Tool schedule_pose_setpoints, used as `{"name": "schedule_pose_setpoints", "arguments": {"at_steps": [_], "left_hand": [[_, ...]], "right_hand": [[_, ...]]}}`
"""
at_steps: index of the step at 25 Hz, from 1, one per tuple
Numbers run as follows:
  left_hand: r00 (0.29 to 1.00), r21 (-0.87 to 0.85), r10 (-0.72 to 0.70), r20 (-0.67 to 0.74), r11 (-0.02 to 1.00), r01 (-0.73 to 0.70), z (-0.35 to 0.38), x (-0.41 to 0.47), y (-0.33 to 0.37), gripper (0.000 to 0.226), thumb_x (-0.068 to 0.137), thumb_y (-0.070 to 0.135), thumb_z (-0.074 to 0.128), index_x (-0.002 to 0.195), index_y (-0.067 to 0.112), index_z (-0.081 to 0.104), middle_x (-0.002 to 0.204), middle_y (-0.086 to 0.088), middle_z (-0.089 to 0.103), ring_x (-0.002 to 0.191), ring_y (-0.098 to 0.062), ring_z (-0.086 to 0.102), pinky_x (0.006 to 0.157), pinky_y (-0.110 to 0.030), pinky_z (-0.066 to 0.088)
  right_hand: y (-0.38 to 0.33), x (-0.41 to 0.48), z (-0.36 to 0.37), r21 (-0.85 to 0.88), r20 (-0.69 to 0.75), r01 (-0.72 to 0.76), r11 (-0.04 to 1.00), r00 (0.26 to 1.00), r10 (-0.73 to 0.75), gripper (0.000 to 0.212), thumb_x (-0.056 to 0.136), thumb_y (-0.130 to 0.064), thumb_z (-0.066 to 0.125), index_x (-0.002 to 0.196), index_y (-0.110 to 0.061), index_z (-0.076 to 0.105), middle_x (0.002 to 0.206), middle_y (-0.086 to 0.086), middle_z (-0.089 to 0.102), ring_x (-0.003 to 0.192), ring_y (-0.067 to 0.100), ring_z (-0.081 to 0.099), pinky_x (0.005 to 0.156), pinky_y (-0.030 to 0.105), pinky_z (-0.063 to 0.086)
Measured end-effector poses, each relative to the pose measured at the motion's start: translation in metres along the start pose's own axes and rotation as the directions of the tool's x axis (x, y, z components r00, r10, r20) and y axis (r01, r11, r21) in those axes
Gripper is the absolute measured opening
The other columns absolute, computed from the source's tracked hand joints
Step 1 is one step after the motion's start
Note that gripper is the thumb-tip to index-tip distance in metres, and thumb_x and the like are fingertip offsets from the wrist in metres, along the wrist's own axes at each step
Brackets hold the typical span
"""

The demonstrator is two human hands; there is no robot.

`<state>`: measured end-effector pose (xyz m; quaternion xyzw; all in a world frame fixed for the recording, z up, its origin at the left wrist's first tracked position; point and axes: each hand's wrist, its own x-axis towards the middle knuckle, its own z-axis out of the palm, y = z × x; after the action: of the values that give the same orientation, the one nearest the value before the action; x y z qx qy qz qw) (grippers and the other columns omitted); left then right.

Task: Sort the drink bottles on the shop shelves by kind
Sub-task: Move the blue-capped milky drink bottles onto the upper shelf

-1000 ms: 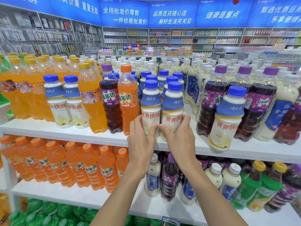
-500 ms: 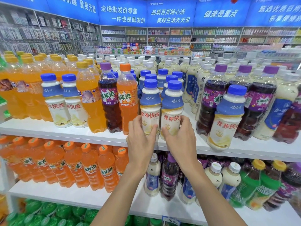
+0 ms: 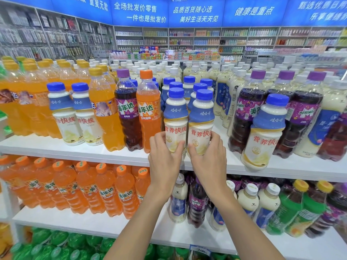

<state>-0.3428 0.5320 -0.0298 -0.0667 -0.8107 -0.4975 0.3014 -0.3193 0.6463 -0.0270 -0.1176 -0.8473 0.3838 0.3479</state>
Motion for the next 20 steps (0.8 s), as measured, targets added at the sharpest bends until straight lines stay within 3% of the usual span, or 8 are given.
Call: {"name": "schedule_pose_setpoints", "arguments": {"at_steps": [8, 11, 16, 20], "left_hand": [[0.999, 0.046, 0.038, 0.031, 0.998, -0.039, 0.0, 0.002, -0.004, 0.044, 0.095, 0.041, 0.07, 0.124, 0.014, 0.051, 0.113, 0.006, 0.046, 0.088, 0.006, 0.031, 0.073, -0.017, 0.028], [0.999, 0.055, 0.042, 0.03, 0.998, -0.044, 0.0, 0.003, -0.002, 0.043, 0.095, 0.038, 0.072, 0.122, 0.012, 0.051, 0.113, 0.002, 0.048, 0.089, 0.003, 0.032, 0.074, -0.017, 0.028], [0.997, 0.099, 0.016, 0.074, 0.995, -0.023, -0.002, 0.001, 0.002, 0.045, 0.095, 0.034, 0.072, 0.125, 0.009, 0.049, 0.119, -0.006, 0.051, 0.101, -0.016, 0.05, 0.077, -0.022, 0.033], [0.989, 0.165, 0.009, 0.149, 0.986, -0.034, -0.008, -0.006, 0.006, 0.054, 0.097, 0.026, 0.067, 0.142, 0.007, 0.043, 0.126, -0.009, 0.05, 0.112, -0.023, 0.051, 0.081, -0.026, 0.036]], "right_hand": [[0.001, -0.005, 0.003, 0.037, -0.028, -0.014, 0.999, 0.999, 0.015, 0.063, 0.092, -0.043, 0.069, 0.142, -0.016, 0.042, 0.134, 0.0, 0.054, 0.124, 0.022, 0.048, 0.103, 0.039, 0.045], [0.0, -0.005, 0.003, 0.043, -0.018, -0.03, 0.999, 0.999, 0.03, 0.063, 0.092, -0.041, 0.069, 0.143, -0.016, 0.042, 0.135, 0.0, 0.054, 0.124, 0.022, 0.047, 0.102, 0.038, 0.044], [-0.001, -0.005, -0.002, 0.035, 0.034, -0.016, 0.999, 0.999, 0.015, 0.063, 0.091, -0.039, 0.069, 0.143, -0.015, 0.042, 0.133, 0.003, 0.054, 0.124, 0.025, 0.049, 0.101, 0.041, 0.046], [0.005, -0.007, -0.009, 0.027, 0.115, -0.009, 1.0, 0.993, 0.006, 0.059, 0.093, -0.034, 0.066, 0.144, -0.016, 0.043, 0.131, 0.004, 0.056, 0.123, 0.023, 0.051, 0.1, 0.042, 0.048]]}}
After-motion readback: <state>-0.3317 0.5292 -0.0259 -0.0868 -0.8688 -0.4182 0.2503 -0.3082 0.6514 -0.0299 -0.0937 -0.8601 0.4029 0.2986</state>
